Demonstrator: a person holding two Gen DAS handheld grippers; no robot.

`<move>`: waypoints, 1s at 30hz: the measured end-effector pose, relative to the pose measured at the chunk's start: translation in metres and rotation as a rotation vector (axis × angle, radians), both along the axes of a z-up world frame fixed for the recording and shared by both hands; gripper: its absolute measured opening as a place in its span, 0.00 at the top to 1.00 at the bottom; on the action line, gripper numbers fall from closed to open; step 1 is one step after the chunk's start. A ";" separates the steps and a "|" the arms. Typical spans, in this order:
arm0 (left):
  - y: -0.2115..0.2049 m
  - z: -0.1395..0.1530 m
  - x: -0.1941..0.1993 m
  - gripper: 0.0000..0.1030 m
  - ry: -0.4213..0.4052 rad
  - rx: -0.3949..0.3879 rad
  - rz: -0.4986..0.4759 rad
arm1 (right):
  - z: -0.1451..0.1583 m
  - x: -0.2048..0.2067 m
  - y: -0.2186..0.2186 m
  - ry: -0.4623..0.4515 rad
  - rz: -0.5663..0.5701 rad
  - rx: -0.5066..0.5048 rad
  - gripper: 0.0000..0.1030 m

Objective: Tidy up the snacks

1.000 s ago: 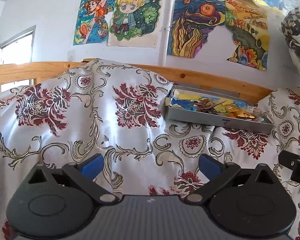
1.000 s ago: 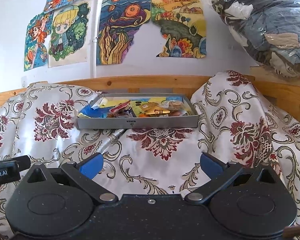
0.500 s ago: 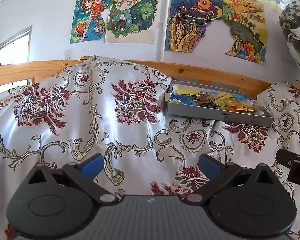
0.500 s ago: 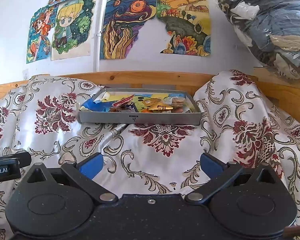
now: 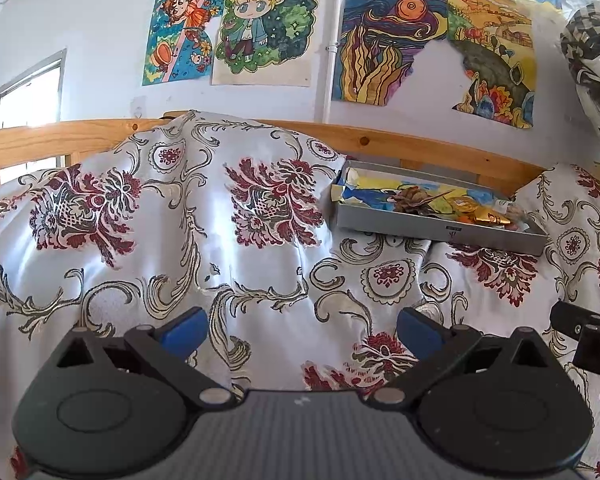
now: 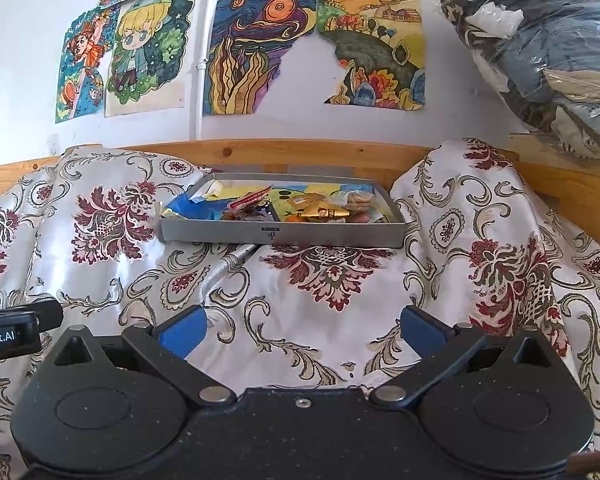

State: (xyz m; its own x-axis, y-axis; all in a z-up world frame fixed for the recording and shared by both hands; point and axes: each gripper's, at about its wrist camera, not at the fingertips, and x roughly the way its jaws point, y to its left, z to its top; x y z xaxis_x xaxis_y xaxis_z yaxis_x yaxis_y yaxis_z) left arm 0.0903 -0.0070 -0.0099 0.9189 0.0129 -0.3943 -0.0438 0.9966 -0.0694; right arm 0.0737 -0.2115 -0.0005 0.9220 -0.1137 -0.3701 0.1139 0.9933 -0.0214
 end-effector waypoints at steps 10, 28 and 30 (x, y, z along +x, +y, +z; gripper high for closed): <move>0.000 0.000 0.000 0.01 0.001 -0.003 0.001 | 0.000 0.000 0.000 0.001 0.001 0.000 0.01; 0.001 0.000 0.000 0.00 0.002 -0.002 0.000 | -0.001 -0.001 0.001 -0.006 0.007 -0.002 0.01; 0.000 0.000 0.000 0.01 0.002 -0.002 0.001 | 0.000 0.000 0.001 -0.004 0.008 -0.002 0.01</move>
